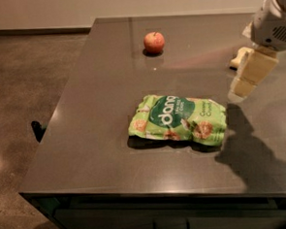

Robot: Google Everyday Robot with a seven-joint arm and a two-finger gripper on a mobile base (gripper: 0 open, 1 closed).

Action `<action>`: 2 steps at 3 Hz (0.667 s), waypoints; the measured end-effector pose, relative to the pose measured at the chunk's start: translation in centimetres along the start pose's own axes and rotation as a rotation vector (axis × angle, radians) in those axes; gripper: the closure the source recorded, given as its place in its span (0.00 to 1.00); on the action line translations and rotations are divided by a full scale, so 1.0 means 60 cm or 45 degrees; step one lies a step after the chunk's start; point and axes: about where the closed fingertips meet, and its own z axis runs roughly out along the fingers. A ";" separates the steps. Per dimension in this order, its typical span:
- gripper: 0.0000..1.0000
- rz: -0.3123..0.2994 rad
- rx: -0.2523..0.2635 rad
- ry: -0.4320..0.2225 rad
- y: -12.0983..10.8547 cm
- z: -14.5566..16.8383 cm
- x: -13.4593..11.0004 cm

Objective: Pick apple

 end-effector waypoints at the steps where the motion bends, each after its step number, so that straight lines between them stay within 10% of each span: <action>1: 0.00 0.116 0.066 -0.065 -0.073 0.033 -0.024; 2: 0.00 0.181 0.117 -0.136 -0.144 0.065 -0.057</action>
Offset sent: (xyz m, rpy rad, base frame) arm 0.1683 0.0018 0.0007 0.1861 -0.1747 -0.1837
